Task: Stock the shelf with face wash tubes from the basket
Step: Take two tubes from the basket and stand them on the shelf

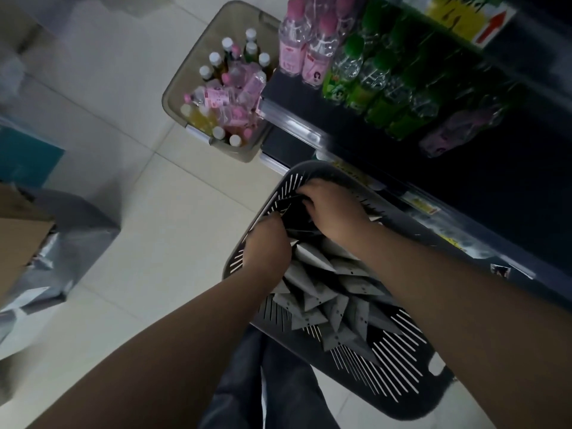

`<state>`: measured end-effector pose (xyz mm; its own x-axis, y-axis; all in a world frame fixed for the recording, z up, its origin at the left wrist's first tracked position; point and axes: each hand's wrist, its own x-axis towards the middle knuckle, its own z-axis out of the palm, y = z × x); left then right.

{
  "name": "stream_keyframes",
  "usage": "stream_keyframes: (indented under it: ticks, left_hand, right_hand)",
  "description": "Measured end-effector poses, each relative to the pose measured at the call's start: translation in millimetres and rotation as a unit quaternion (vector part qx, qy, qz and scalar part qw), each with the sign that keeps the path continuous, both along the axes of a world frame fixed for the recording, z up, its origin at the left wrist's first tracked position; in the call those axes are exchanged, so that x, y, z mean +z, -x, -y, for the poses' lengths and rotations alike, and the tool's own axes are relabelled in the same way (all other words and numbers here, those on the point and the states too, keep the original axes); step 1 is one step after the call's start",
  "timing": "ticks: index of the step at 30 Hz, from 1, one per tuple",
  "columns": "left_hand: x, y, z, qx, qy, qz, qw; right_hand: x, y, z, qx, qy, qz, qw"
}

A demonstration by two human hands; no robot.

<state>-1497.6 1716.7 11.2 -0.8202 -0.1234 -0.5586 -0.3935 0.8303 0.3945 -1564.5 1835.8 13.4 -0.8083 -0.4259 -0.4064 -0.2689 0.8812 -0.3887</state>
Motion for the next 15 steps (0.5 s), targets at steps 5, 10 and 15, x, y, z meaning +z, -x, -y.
stream_keyframes:
  ticks: [5,10,15]
  left_hand:
    - [-7,1,-1,-0.025,0.018,-0.011,0.999]
    - [-10,-1,0,-0.032,0.025,-0.017,0.999]
    - [5,-4,2,-0.049,0.043,-0.024,0.998]
  right_hand:
    - [-8,2,4,0.002,-0.035,-0.029,0.999]
    - [-10,2,7,-0.007,-0.052,-0.053,0.997]
    - [4,-7,4,-0.025,-0.046,-0.073,0.996]
